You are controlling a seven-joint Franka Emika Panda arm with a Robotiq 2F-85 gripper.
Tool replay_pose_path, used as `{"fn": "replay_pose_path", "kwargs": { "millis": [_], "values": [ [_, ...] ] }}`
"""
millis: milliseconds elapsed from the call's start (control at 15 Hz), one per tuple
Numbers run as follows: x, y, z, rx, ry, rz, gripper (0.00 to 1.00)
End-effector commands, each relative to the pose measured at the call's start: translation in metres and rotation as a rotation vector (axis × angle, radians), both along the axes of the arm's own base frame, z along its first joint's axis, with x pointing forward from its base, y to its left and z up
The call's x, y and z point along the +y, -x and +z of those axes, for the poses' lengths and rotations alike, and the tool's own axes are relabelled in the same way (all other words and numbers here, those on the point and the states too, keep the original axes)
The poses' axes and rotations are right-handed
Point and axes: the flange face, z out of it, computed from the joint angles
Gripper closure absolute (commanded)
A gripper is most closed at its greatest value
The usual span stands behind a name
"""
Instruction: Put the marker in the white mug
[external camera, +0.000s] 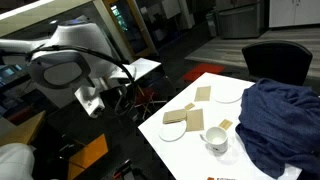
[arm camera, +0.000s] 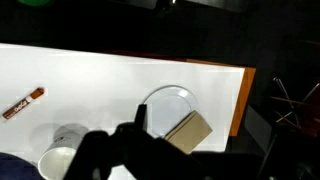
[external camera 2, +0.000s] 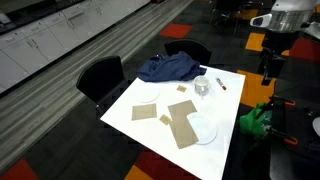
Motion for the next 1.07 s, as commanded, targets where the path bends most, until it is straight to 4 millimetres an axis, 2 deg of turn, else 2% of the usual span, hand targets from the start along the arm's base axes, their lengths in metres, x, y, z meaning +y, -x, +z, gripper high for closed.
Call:
{"fn": "replay_pose_path", "kwargs": {
  "millis": [0, 467, 733, 1000],
  "values": [
    [0.000, 0.000, 0.000, 0.001, 0.000, 0.000, 0.00],
    [-0.001, -0.006, 0.007, -0.046, 0.026, -0.059, 0.00],
    [-0.016, -0.019, 0.022, -0.176, 0.066, -0.228, 0.00],
    [-0.041, -0.031, 0.027, -0.262, 0.113, -0.421, 0.00]
  ]
}}
